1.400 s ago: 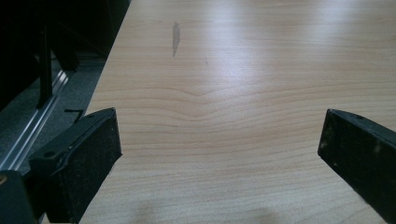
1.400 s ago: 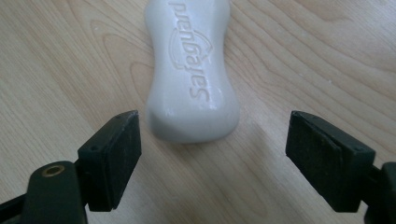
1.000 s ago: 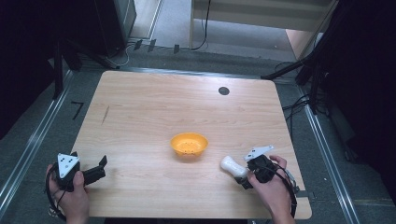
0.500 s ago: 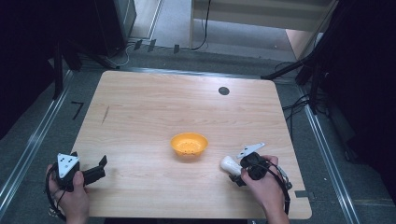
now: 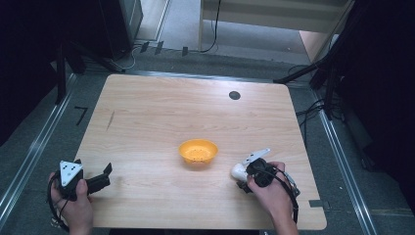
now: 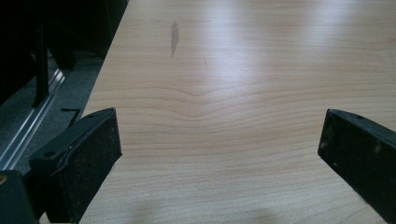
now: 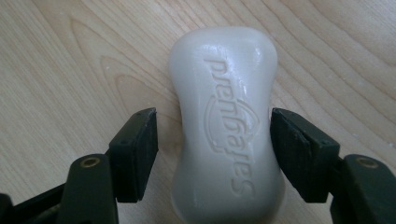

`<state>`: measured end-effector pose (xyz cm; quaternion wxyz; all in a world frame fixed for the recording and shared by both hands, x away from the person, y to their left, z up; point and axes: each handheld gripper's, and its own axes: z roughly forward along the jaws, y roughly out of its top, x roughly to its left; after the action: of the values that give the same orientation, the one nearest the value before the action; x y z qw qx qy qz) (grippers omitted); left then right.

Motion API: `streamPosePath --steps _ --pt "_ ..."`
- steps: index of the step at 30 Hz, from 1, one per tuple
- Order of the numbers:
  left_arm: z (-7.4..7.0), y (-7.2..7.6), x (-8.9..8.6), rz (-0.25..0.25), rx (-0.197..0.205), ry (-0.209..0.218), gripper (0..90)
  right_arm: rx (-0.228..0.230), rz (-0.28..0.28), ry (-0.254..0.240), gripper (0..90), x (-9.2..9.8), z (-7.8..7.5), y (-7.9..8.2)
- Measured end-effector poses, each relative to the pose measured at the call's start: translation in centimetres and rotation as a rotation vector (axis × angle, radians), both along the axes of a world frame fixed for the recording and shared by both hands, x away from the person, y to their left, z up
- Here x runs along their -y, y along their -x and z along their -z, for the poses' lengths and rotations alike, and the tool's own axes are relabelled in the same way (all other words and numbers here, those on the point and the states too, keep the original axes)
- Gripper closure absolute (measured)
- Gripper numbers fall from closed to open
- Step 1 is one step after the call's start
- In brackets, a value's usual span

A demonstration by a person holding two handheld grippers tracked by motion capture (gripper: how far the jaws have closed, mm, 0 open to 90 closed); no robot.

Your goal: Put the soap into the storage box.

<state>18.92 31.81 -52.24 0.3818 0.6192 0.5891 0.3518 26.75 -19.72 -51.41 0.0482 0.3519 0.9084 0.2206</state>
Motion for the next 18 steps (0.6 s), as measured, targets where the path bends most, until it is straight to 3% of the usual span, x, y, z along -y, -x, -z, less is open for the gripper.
streamPosePath --steps 7,11,18 --pt "0.00 -0.01 0.01 0.000 -0.001 -0.001 0.0 0.003 0.016 0.017 47.0 -0.17 -0.02 -0.45" --pt "0.01 -0.02 0.07 0.000 0.000 -0.004 0.0 0.015 0.016 0.036 48.3 -0.32 -0.02 -0.43" --pt "0.00 -0.03 0.11 0.006 -0.003 -0.009 0.0 0.042 0.019 0.011 48.8 -0.06 0.16 -0.33"
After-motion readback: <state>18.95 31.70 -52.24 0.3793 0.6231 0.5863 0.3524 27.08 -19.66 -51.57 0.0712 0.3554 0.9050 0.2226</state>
